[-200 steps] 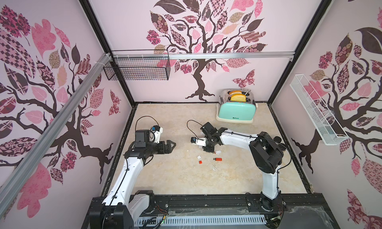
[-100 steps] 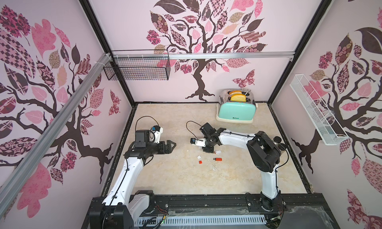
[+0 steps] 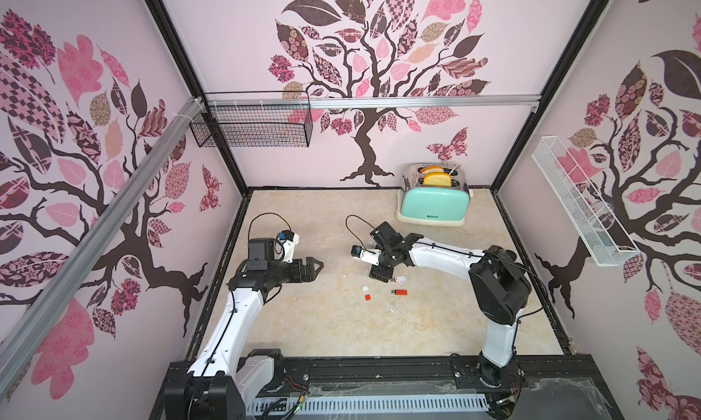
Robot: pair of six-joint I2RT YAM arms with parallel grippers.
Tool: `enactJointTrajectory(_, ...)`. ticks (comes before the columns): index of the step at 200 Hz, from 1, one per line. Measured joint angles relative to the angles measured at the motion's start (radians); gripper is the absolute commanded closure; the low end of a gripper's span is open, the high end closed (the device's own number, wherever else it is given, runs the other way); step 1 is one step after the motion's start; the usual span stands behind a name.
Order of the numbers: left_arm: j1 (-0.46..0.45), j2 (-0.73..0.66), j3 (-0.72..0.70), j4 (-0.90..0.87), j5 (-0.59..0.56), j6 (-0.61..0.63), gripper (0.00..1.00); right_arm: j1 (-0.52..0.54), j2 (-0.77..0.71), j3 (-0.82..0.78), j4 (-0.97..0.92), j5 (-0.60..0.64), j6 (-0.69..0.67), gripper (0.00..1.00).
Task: Close the usb drive cover
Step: Place the USB drive at the center of the board.
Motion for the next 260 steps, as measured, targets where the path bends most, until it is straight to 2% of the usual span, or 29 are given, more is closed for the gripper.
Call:
enactJointTrajectory(41, 0.000, 0.008, 0.000, 0.000, 0.006, -0.001, 0.02, 0.019, -0.030, 0.066, -0.035, 0.099, 0.385, 0.14)
enactJointTrajectory(71, 0.001, 0.011, 0.000, 0.001, 0.006, -0.006, 0.02, 0.045, -0.030, 0.099, -0.090, 0.121, 0.698, 0.11)
enactJointTrajectory(79, 0.001, 0.011, 0.000, 0.000, 0.006, -0.007, 0.02, 0.051, -0.027, 0.113, -0.114, 0.126, 0.781, 0.01)
enactJointTrajectory(86, 0.001, 0.011, 0.000, 0.000, 0.006, -0.008, 0.02, 0.057, -0.023, 0.127, -0.133, 0.132, 0.849, 0.01)
enactJointTrajectory(120, 0.001, 0.009, 0.000, 0.000, 0.007, -0.012, 0.02, 0.105, -0.012, 0.148, -0.164, 0.225, 1.078, 0.01)
enactJointTrajectory(143, 0.001, 0.006, 0.000, 0.000, 0.002, -0.014, 0.02, 0.136, 0.102, 0.301, -0.293, 0.293, 1.227, 0.01)
enactJointTrajectory(159, 0.001, -0.002, 0.000, 0.000, 0.004, -0.015, 0.02, 0.148, 0.193, 0.400, -0.344, 0.312, 1.296, 0.04)
enactJointTrajectory(180, 0.001, -0.006, 0.000, 0.000, 0.005, -0.016, 0.02, 0.150, 0.246, 0.406, -0.378, 0.322, 1.358, 0.08)
enactJointTrajectory(260, 0.001, -0.014, 0.000, 0.000, 0.007, -0.016, 0.02, 0.096, 0.274, 0.376, -0.377, 0.274, 1.409, 0.11)
